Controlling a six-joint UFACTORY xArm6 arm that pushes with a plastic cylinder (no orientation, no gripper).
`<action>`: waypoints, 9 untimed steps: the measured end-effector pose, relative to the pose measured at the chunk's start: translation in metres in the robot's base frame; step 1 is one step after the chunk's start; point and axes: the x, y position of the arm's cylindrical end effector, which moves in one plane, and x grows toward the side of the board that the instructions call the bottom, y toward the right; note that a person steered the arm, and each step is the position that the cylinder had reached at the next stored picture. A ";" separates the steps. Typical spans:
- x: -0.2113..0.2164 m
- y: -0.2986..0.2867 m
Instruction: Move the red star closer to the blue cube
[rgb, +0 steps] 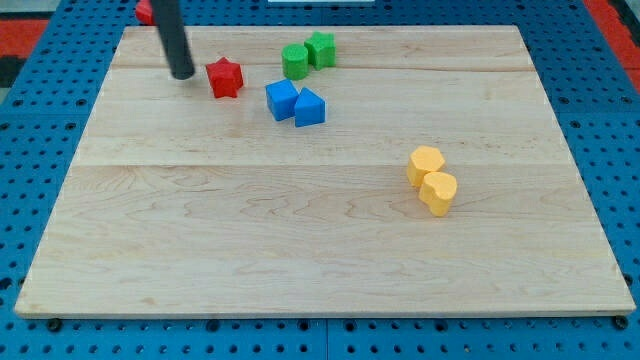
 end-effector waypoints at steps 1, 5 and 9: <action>0.002 -0.031; -0.040 0.050; -0.010 0.084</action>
